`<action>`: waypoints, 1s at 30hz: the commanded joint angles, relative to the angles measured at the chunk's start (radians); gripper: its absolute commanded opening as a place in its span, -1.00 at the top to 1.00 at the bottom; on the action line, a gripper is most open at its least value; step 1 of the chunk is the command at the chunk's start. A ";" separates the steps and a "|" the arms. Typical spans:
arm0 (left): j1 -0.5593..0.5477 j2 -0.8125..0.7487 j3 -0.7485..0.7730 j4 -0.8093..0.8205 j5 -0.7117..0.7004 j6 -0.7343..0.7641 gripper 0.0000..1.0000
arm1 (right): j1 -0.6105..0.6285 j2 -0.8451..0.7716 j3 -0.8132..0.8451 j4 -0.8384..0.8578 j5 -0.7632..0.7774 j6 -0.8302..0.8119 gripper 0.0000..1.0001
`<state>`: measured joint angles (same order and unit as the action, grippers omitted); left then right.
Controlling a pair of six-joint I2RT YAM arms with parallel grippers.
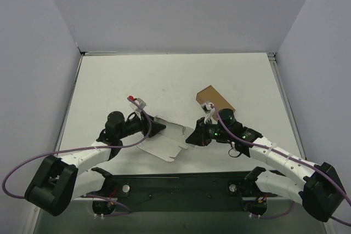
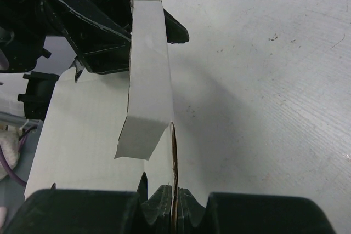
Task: Fold the paper box
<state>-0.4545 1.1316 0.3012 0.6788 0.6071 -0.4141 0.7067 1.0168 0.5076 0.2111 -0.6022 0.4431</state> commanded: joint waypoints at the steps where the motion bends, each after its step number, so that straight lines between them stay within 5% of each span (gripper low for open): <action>1: 0.008 0.023 -0.016 0.212 0.140 -0.067 0.04 | -0.033 -0.027 0.037 0.057 -0.162 -0.018 1.00; 7: 0.008 0.068 -0.040 0.395 0.230 -0.152 0.39 | -0.047 -0.014 0.039 0.070 -0.266 -0.038 1.00; 17: 0.007 0.164 -0.047 0.605 0.316 -0.265 0.51 | -0.052 -0.041 0.052 0.010 -0.277 -0.115 0.88; 22: 0.008 0.172 -0.047 0.623 0.330 -0.272 0.69 | -0.055 -0.041 0.036 -0.010 -0.210 -0.145 0.80; 30: 0.008 0.234 -0.047 0.772 0.368 -0.357 0.72 | -0.072 -0.093 -0.035 -0.006 -0.102 -0.239 0.72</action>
<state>-0.4271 1.3407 0.2405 1.2381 0.8726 -0.6739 0.6445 0.9642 0.5011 0.1261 -0.7879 0.2943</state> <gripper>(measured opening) 0.357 0.118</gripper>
